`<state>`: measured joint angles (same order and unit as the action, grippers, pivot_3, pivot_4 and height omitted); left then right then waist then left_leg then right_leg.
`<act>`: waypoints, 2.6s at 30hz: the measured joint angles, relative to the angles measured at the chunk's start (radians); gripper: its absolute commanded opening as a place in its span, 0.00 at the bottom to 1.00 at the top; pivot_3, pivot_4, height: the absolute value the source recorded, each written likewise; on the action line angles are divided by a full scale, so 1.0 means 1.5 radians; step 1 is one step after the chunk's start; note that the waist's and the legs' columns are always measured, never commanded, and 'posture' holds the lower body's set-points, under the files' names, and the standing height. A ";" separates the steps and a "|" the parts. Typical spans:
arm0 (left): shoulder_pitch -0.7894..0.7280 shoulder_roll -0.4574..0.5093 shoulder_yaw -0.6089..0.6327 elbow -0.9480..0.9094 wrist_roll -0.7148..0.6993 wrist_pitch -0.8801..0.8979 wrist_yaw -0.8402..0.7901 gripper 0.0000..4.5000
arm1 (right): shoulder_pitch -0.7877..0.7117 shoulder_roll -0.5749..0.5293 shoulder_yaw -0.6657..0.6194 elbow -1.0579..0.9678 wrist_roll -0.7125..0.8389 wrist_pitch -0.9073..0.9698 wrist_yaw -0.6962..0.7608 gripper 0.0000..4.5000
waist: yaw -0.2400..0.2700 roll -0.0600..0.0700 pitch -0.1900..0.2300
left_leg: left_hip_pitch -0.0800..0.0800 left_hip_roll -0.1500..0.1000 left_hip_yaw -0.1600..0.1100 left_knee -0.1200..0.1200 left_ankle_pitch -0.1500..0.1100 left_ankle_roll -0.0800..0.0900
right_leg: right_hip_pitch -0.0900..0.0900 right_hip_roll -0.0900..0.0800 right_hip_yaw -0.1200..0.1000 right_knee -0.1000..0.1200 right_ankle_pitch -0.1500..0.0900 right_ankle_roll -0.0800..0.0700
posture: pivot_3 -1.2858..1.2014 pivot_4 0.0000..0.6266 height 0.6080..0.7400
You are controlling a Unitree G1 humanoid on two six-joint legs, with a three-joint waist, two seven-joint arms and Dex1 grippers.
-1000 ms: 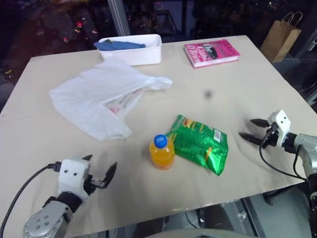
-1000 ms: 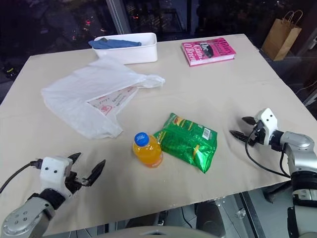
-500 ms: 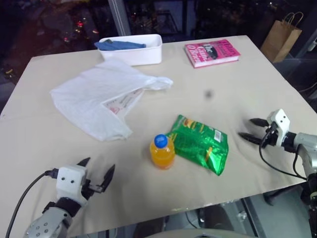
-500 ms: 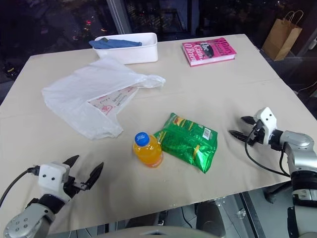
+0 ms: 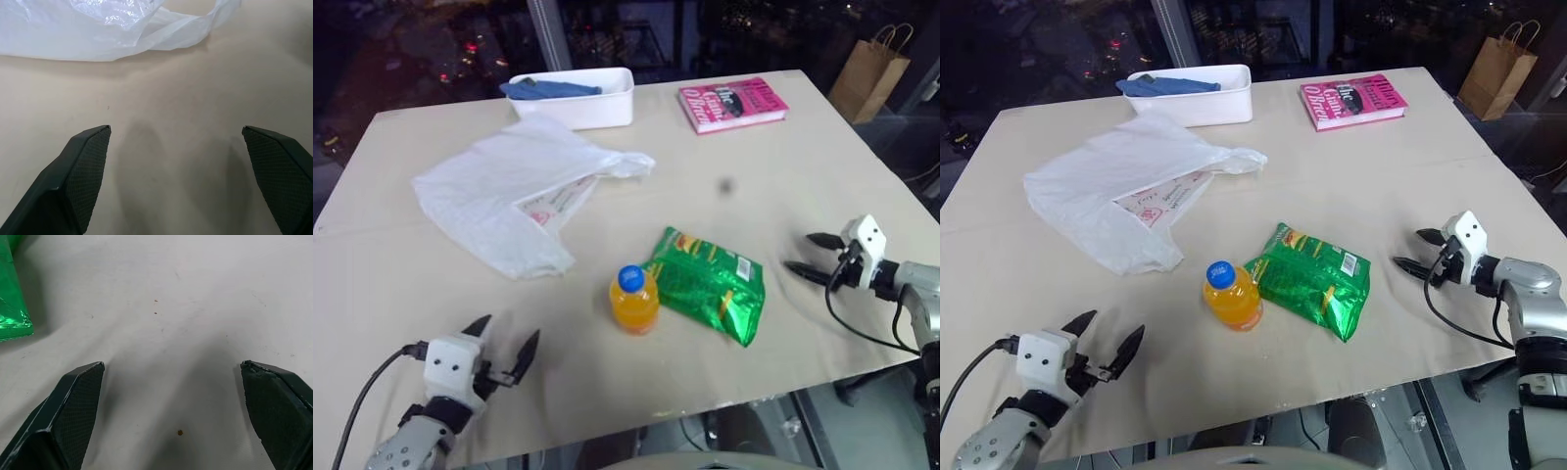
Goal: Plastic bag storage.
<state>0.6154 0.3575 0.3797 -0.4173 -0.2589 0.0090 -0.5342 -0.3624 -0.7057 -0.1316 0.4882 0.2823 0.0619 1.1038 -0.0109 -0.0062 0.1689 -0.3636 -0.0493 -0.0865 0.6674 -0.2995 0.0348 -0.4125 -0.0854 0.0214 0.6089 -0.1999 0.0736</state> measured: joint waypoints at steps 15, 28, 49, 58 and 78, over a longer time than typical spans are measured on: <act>0.011 -0.025 -0.019 -0.055 -0.046 -0.026 -0.019 0.99 | 0.040 -0.017 -0.023 -0.093 0.091 0.068 0.071 1.00 | 0.001 0.000 0.000 | 0.000 0.000 0.000 0.001 0.000 0.000 | 0.000 0.000 0.000 0.000 0.000 0.000 | 0.52 0.24 1.00; -0.181 -0.075 -0.148 -0.083 0.056 0.077 0.141 0.99 | 0.058 -0.048 -0.076 -0.249 0.206 0.177 0.102 1.00 | 0.006 0.001 -0.001 | 0.000 -0.001 0.000 0.001 0.000 0.000 | 0.000 0.000 0.001 0.001 0.000 0.000 | 0.52 0.24 1.00; -0.304 -0.119 -0.180 0.025 0.136 0.090 0.255 0.07 | 0.056 -0.044 -0.079 -0.260 0.214 0.186 0.087 1.00 | 0.016 0.001 -0.001 | 0.000 -0.001 0.000 0.001 0.001 -0.002 | 0.000 0.000 0.000 0.001 0.000 0.000 | 0.52 0.24 1.00; -0.303 -0.084 -0.172 -0.009 0.127 0.105 0.239 0.03 | 0.031 -0.028 -0.058 -0.261 0.207 0.197 0.077 1.00 | 0.016 0.001 -0.001 | 0.000 -0.001 0.000 0.001 0.001 -0.002 | 0.000 0.000 0.000 0.001 0.000 0.000 | 0.52 0.24 1.00; -0.229 -0.008 -0.035 -0.202 -0.225 0.246 0.109 0.03 | 0.022 -0.043 0.113 -0.312 0.169 0.427 0.061 1.00 | 0.016 0.001 -0.001 | 0.000 -0.001 0.000 0.001 0.001 -0.002 | -0.001 0.000 0.000 0.001 0.000 0.000 | 0.52 0.24 1.00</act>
<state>0.2724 0.3458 0.3265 -0.7198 -0.5971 0.3786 -0.3701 -0.3294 -0.7701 0.0386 0.0206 0.5357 0.7031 1.1949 0.0128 -0.0051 0.1680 -0.3642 -0.0506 -0.0865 0.6691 -0.2975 0.0313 -0.4133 -0.0850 0.0219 0.6102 -0.1993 0.0742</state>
